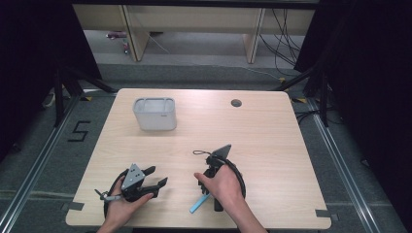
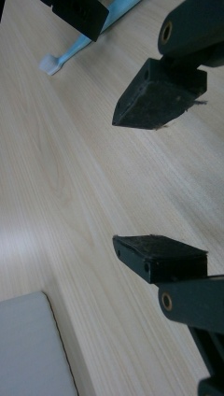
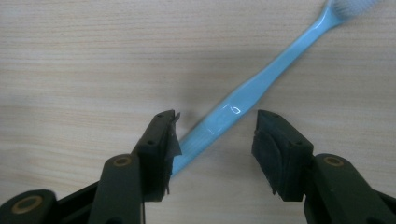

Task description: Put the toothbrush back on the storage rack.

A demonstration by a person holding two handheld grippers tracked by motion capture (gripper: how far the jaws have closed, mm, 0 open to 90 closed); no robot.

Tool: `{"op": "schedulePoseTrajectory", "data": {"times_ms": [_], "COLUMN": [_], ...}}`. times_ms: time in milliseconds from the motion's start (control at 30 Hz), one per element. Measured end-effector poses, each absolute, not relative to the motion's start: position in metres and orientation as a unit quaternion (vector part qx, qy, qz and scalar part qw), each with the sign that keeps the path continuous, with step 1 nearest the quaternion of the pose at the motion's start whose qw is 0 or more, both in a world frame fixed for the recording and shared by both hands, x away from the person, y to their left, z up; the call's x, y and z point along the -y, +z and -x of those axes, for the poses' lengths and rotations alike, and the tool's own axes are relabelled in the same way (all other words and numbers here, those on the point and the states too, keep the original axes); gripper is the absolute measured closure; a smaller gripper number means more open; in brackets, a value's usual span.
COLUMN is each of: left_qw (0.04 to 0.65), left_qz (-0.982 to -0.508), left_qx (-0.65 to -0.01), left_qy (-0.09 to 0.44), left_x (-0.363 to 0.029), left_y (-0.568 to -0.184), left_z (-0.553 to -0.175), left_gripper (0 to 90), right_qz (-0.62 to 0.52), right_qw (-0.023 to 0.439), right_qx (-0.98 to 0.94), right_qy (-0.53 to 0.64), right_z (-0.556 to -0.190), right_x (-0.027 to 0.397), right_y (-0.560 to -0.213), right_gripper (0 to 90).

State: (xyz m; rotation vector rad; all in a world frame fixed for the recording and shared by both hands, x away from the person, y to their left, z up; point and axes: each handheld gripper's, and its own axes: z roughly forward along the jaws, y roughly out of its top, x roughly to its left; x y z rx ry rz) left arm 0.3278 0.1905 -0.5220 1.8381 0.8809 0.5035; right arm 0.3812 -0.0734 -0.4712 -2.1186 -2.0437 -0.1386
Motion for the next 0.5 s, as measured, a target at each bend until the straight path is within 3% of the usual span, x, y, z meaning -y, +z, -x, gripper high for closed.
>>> {"op": "schedulePoseTrajectory", "data": {"times_ms": [500], "left_qw": [0.500], "left_qz": [-0.759], "left_qx": [-0.361], "left_qy": [0.207], "left_x": [-0.1900], "left_y": [-0.5225], "left_z": [-0.3283], "left_gripper": [34.7], "right_qz": [0.731], "right_qw": [0.075], "right_qx": [0.678], "right_qy": [-0.012], "right_z": [-0.3848], "right_x": [0.0691], "right_y": [-0.4730], "right_gripper": [55.4]}}
